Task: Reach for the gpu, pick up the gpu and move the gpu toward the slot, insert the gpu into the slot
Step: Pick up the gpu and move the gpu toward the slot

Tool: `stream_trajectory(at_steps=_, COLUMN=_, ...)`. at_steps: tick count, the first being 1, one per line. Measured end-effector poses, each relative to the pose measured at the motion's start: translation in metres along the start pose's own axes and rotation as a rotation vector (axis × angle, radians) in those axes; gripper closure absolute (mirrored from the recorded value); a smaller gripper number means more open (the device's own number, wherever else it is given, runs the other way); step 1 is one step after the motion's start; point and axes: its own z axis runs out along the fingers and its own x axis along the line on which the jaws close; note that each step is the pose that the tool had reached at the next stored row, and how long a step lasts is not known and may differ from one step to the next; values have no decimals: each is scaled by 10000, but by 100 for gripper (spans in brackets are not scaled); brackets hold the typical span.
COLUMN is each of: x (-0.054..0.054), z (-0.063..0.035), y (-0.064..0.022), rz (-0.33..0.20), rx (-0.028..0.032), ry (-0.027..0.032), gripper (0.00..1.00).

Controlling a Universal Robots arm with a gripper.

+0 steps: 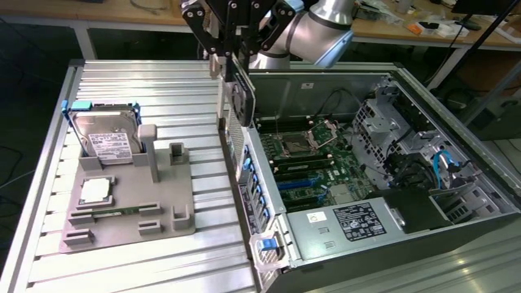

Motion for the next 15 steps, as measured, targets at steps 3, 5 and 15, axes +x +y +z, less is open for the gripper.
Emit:
stream_trajectory(at_steps=3, x=-69, z=4, y=-7, rz=1, rx=1, ry=1, gripper=73)
stream_trajectory(at_steps=5, x=-118, z=6, y=-13, rz=0, rx=1, ry=1, gripper=73)
stream_trajectory(at_steps=15, x=-439, z=18, y=-47, rz=0, rx=17, ry=3, gripper=73)
